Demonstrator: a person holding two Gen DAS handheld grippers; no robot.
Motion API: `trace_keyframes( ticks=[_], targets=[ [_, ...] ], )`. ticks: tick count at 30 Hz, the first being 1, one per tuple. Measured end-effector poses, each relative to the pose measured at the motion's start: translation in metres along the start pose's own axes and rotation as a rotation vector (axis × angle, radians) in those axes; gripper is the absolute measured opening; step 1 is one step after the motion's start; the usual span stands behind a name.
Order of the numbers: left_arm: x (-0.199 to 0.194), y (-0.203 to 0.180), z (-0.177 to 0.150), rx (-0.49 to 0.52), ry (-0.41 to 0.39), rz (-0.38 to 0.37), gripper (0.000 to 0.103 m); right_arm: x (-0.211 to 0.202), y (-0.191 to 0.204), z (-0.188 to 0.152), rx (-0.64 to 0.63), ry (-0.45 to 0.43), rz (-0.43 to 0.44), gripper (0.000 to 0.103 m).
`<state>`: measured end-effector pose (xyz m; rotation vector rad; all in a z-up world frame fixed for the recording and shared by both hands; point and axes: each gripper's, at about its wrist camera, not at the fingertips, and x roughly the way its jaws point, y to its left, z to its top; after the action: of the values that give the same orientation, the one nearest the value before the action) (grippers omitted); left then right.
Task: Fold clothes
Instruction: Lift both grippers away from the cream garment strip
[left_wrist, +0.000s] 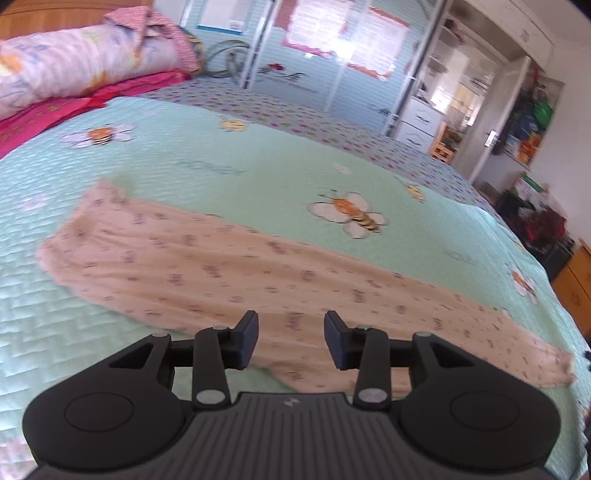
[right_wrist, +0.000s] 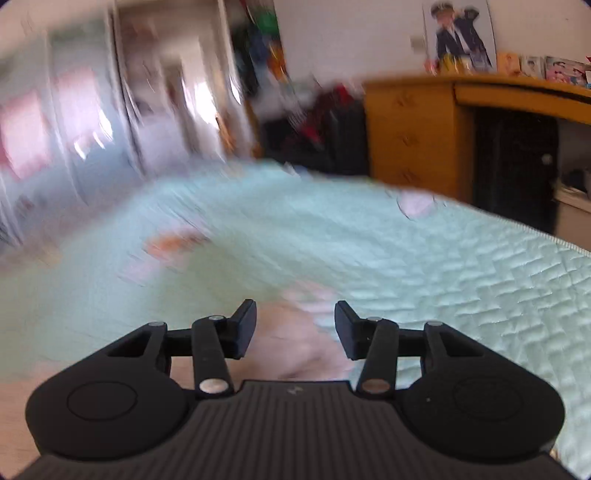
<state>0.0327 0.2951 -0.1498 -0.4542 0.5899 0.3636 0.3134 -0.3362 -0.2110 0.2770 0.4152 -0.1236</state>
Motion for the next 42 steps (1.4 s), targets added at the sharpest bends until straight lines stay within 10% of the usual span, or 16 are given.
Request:
trace_keyframes(
  ticks=[8, 16, 24, 33, 42],
  targets=[
    [-0.041, 0.041, -0.004, -0.122, -0.043, 0.016, 0.049, -0.093, 0.143, -0.097, -0.101, 0.166, 0.361, 0.059],
    [-0.069, 0.133, -0.007, -0.382, -0.108, 0.045, 0.055, -0.18, 0.209, -0.176, -0.242, 0.248, 0.423, 0.07],
    [-0.068, 0.181, -0.021, -0.611, -0.115, 0.025, 0.056, -0.181, 0.218, -0.186, -0.309, 0.209, 0.383, 0.071],
    [-0.077, 0.136, -0.042, -0.473, -0.041, -0.039, 0.057, -0.168, 0.204, -0.183, -0.136, 0.246, 0.397, 0.076],
    [-0.098, 0.032, -0.043, -0.09, -0.023, -0.068, 0.068, -0.207, 0.214, -0.172, -0.04, 0.347, 0.435, 0.076]
  ],
)
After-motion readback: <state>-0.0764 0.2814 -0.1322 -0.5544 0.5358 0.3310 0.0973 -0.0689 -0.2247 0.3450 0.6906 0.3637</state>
